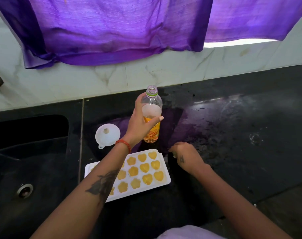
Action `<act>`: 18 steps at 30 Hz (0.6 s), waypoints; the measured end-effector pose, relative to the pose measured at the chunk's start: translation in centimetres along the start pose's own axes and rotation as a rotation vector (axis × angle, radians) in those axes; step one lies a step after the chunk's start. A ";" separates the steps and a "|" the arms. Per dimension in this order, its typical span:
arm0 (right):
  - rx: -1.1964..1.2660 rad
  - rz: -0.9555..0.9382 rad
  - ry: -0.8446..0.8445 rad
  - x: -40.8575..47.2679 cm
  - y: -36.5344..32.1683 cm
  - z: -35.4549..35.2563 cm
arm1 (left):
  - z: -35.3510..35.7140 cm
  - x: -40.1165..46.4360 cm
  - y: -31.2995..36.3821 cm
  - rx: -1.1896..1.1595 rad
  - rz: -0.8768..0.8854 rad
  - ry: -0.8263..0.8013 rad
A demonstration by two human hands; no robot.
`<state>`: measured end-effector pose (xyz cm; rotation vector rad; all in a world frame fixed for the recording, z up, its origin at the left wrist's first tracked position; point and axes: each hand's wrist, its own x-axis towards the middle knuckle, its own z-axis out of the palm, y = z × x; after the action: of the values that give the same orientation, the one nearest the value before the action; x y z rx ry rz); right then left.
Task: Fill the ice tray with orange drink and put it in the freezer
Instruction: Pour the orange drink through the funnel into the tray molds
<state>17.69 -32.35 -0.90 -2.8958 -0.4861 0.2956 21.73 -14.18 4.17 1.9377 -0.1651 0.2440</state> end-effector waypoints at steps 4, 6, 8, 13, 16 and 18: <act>0.407 0.076 0.189 0.6 -1.0 -6.7 | -0.1 0.0 -0.2 -0.034 0.004 -0.006; 0.571 -0.018 0.339 1.0 -2.3 -11.2 | -0.1 0.1 -0.3 -0.050 0.006 -0.002; 0.530 -0.138 0.457 2.0 -3.9 -15.2 | -0.1 0.2 -0.4 -0.067 0.010 -0.008; 0.209 -0.342 0.330 4.8 -6.9 -19.4 | -0.3 0.2 -0.6 -0.071 0.021 -0.023; 0.012 -0.377 0.245 5.9 -7.4 -19.4 | -0.3 0.3 -1.0 -0.088 0.031 -0.036; -0.069 -0.409 0.224 6.2 -7.7 -19.8 | -0.3 0.5 -1.2 -0.087 0.039 -0.040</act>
<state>25.62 -26.10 18.82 -2.7558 -1.0362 -0.1079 22.45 -13.43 3.36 1.8548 -0.2358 0.2205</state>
